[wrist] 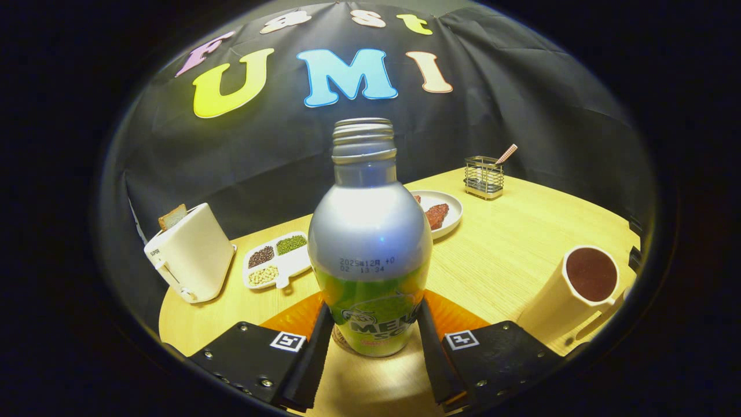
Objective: Take the bottle from table, then pour the juice into the cup, finally place the bottle on the coaster
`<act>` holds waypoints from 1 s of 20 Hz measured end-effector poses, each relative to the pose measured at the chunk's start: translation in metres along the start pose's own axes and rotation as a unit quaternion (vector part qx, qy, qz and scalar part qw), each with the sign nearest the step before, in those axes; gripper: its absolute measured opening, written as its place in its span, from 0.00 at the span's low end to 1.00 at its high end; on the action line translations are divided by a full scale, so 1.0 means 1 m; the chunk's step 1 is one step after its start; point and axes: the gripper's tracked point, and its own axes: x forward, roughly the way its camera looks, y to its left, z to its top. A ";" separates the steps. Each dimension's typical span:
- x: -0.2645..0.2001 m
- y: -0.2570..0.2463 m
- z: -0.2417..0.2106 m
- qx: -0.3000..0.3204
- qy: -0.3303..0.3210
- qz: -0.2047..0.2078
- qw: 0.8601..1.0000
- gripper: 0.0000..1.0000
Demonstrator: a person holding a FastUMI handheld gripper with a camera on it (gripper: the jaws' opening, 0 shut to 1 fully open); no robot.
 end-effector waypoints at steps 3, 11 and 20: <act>0.011 0.004 0.003 -0.005 -0.011 0.009 1.000 0.74; 0.019 0.017 -0.002 -0.043 -0.022 0.036 0.998 0.78; 0.010 0.022 -0.003 -0.053 -0.017 0.049 0.997 0.99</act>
